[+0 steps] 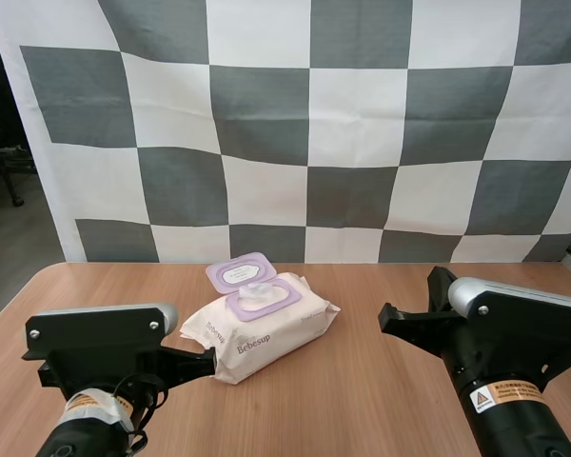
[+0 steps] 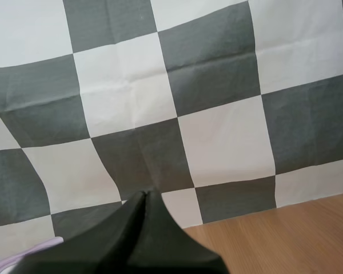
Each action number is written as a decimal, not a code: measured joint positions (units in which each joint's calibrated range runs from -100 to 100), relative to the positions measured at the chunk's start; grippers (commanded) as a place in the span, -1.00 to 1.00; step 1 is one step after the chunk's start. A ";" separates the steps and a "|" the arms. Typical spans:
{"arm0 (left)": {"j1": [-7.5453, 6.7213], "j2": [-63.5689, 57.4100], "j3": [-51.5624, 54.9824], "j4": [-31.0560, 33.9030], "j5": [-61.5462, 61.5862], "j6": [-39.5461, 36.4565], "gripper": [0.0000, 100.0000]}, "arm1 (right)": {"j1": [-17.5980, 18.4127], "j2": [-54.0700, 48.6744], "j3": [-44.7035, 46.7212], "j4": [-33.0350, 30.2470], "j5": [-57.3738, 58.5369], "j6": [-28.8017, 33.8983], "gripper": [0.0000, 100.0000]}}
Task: Open the wet wipes lid
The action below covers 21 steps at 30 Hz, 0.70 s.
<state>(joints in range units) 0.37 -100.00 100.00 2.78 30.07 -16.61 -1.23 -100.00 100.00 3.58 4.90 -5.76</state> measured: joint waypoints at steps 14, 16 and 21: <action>0.00 0.00 0.00 0.00 0.00 0.00 -1.00 | 0.00 0.00 0.00 -0.76 15.34 -13.73 -1.00; 0.00 0.00 0.00 0.00 0.00 0.00 -1.00 | 0.00 0.00 0.00 -0.76 18.22 -13.73 -1.00; 0.00 0.00 0.00 0.00 0.00 0.00 -1.00 | 0.00 0.00 0.00 -0.98 24.28 -11.06 -1.00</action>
<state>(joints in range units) 0.37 -100.00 100.00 2.78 30.07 -16.61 -1.23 -100.00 100.00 2.60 29.18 -16.81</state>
